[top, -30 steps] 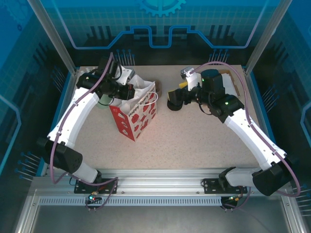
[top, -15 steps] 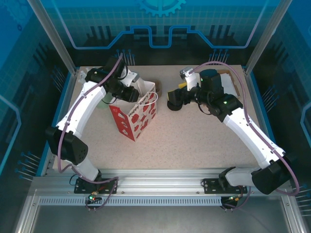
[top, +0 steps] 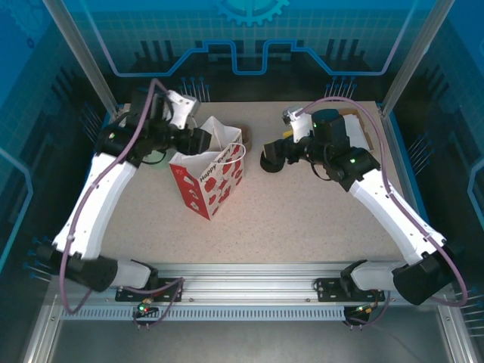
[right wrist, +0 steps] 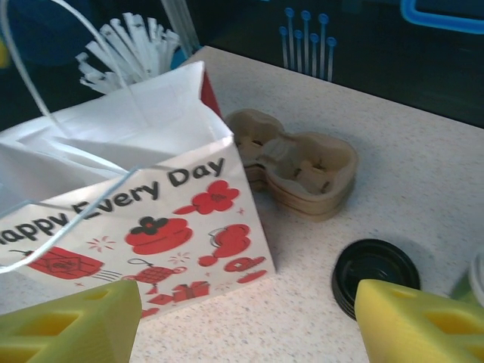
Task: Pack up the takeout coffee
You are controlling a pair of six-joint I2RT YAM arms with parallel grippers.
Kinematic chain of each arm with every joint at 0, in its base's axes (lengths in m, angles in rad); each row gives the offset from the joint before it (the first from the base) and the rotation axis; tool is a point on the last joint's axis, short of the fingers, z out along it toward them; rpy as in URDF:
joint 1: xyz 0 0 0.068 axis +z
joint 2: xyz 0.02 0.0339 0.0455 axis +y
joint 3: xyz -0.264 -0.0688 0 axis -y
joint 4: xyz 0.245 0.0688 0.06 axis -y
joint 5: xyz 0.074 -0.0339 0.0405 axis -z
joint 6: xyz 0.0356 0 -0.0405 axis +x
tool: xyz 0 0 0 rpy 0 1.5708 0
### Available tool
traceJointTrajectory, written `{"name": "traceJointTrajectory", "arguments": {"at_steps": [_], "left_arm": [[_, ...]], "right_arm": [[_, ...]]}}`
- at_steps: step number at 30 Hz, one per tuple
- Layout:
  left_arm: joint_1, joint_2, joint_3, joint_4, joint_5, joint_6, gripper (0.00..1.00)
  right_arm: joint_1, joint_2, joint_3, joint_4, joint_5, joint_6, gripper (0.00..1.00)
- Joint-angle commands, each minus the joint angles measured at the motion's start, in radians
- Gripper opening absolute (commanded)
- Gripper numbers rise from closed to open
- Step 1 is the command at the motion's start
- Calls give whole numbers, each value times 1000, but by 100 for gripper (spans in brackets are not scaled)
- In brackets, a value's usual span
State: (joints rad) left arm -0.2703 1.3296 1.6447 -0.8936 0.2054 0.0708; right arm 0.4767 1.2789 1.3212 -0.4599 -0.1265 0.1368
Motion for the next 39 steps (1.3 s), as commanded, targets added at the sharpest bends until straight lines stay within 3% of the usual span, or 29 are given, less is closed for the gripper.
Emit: {"name": "traceJointTrajectory", "arguments": {"at_steps": [1,3,8,17,22,27,39], "left_arm": [[55,-138,-139,208,-55,-78,71],[104,-239,-267,326,-135,-128,78],[236,-449,-555,557,-349,-235,94],[361,-494,-861,764,-619,-290,99],[427,-471,-1053,938,-604,-338,99],[435,-363,-1192,1121,-548,-340,99],[434,-27,-1311,1604,-357,-243,99]], "right_arm": [[-12,-40,24,-72,189,-23,77],[-14,-52,12,-93,310,-25,80],[-43,-74,-40,-105,530,-25,100],[-199,-95,-190,-36,627,68,100],[-261,-67,-291,52,649,94,100],[-302,3,-418,225,622,61,100],[-332,159,-698,784,529,-42,100]]}}
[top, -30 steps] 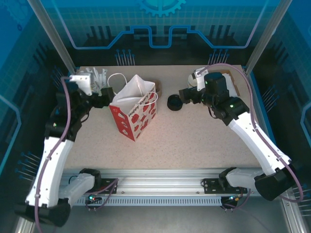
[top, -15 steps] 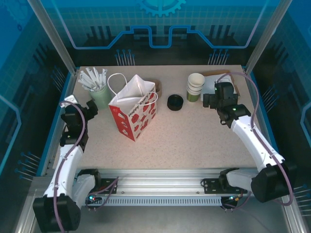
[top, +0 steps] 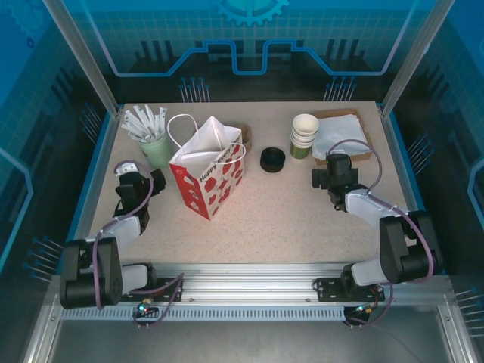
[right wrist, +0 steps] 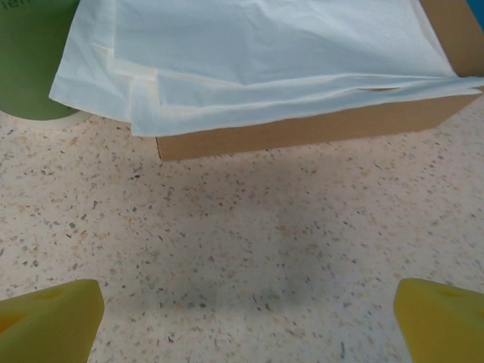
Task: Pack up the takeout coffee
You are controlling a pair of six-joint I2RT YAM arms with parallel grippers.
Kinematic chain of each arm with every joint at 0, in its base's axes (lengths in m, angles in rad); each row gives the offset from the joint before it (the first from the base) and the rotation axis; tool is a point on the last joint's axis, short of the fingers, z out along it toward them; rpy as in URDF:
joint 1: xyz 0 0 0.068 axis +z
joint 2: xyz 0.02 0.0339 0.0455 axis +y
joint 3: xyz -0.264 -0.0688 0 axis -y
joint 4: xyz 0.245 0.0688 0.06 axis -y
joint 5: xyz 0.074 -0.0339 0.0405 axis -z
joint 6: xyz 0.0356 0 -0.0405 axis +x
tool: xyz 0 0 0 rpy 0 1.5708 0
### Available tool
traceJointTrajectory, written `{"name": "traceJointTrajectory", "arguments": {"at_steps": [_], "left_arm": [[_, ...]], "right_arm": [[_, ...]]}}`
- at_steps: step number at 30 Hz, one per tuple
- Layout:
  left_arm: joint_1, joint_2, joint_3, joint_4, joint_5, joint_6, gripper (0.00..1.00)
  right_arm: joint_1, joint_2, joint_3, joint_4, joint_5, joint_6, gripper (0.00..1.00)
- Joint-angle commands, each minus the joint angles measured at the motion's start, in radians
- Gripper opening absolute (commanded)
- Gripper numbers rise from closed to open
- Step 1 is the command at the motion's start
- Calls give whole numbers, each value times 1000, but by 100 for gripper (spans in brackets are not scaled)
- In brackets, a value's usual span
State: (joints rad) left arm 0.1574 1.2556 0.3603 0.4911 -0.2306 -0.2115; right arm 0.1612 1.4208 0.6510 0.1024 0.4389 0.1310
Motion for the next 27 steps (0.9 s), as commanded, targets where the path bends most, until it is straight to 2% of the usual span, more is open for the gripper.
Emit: {"name": "traceJointTrajectory", "arguments": {"at_steps": [1,5,7,9,11,19,23,25,27], "left_arm": [[8,49,-13,183,94,41,99],[8,89,29,161,143,42,99],[7,113,23,215,196,28,99],[6,169,-8,355,245,29,99],[3,157,-1,319,238,31,99],[-37,168,-36,404,248,86,99],[-80,192,-26,411,230,136,99],[-98,233,-27,454,211,149,99],[-101,304,-43,564,199,151,99]], "right_arm": [[-18,22,-42,252,-48,-43,100],[-24,19,-86,343,-94,-87,100],[-36,14,-105,386,-124,-100,100],[-52,17,-144,472,-155,-105,100],[-72,35,-164,519,-190,-92,100],[-84,83,-243,699,-262,-113,100],[-84,81,-241,695,-259,-111,100],[-84,81,-241,693,-258,-111,100],[-84,81,-240,691,-258,-110,100]]}}
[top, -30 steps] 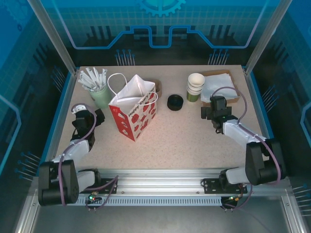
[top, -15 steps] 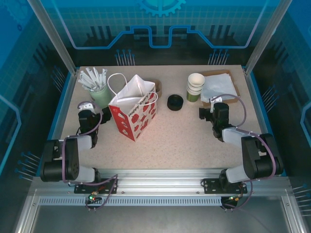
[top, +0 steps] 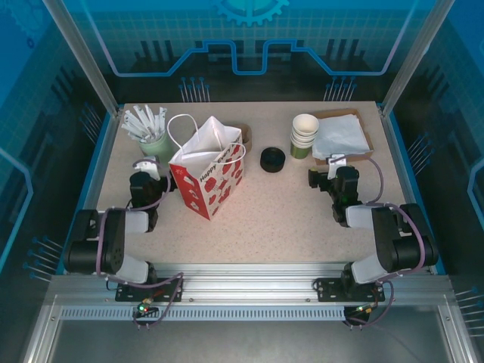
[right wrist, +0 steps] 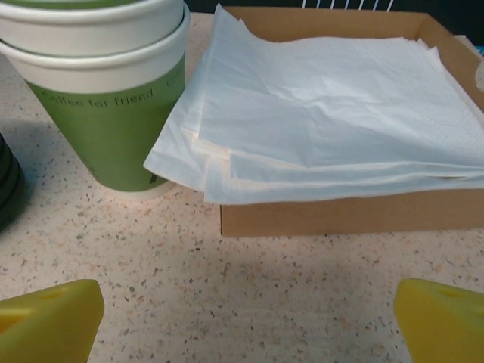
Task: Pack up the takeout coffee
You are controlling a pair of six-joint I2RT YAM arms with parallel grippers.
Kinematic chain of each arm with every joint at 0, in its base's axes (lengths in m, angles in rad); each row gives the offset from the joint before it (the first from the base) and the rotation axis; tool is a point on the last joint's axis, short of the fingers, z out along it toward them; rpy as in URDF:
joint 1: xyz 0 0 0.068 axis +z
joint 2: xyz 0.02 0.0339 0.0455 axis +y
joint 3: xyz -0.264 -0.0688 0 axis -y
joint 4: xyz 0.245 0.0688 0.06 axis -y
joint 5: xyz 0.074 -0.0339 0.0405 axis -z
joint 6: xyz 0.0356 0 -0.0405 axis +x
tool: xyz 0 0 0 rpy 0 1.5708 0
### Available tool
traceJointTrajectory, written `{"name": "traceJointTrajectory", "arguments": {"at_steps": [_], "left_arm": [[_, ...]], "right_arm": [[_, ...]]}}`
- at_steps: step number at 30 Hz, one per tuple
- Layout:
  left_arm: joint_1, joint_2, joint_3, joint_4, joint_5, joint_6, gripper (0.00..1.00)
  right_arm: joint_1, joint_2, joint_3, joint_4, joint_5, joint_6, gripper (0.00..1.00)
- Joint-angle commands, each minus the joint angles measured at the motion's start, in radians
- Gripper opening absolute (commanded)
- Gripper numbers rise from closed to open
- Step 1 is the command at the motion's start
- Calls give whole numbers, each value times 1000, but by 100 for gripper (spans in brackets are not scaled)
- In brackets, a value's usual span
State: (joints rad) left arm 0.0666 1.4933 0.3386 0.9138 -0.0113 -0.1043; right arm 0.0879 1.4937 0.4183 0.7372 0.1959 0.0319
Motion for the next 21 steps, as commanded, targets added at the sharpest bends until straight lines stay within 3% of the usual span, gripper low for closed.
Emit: {"name": "traceJointTrajectory", "arguments": {"at_steps": [1,8,21], "left_arm": [[-15,46,-15,91,-27,42,99],[-58,48,22,27,-133,60,99],[-67,51,27,25,-135,75,99]], "right_arm": [[-10,8,-7,56,-15,-11,100],[-10,8,-6,54,-16,-11,100],[-10,8,-7,54,-16,-11,100]]}}
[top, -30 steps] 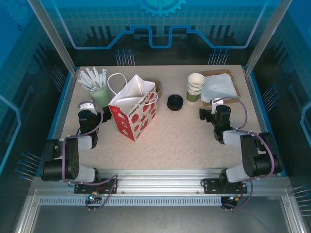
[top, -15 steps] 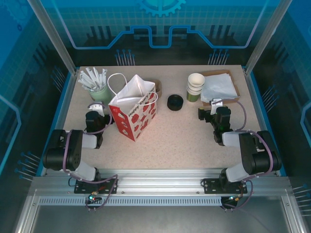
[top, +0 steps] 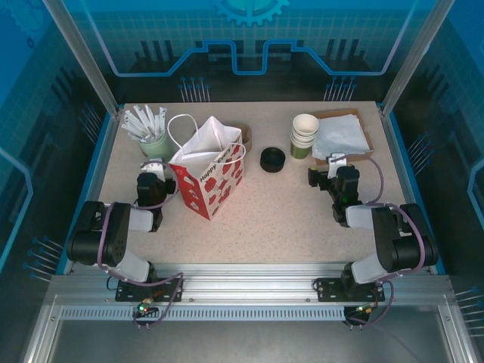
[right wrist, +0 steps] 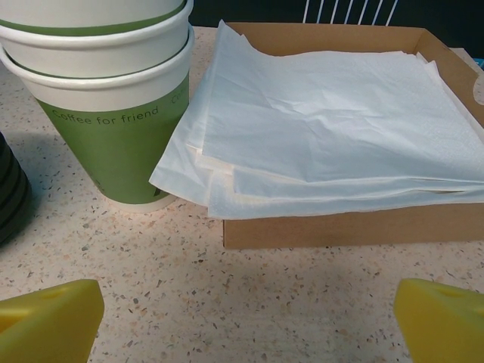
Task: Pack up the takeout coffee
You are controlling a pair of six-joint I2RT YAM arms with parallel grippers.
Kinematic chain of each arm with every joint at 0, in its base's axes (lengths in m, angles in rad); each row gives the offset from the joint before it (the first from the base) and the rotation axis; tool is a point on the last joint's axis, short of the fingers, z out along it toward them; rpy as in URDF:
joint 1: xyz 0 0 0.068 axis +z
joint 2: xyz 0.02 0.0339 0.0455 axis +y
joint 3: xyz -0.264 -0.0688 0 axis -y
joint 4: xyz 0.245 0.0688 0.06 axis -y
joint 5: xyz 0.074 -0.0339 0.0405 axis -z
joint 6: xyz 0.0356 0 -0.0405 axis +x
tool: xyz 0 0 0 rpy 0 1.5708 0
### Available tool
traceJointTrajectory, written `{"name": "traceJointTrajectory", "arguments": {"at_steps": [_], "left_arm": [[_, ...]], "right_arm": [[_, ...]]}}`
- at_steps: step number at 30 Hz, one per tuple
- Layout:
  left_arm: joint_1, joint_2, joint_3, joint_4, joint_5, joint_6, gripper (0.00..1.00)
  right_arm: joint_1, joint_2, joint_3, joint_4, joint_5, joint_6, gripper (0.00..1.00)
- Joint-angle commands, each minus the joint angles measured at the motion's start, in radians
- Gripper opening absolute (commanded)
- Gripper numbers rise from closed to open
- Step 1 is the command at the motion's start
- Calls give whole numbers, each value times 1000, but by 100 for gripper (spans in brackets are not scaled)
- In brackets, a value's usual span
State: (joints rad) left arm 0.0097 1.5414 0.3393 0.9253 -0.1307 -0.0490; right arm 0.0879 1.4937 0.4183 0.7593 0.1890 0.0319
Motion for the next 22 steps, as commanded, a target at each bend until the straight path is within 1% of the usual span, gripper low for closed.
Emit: {"name": "traceJointTrajectory", "arguments": {"at_steps": [1,22], "left_arm": [[-11,3,26,13,-15,20,99],[-13,4,32,1,-12,27,99]], "right_arm": [[-11,8,-7,32,-9,-12,100],[-4,10,-4,29,-8,-17,100]]}}
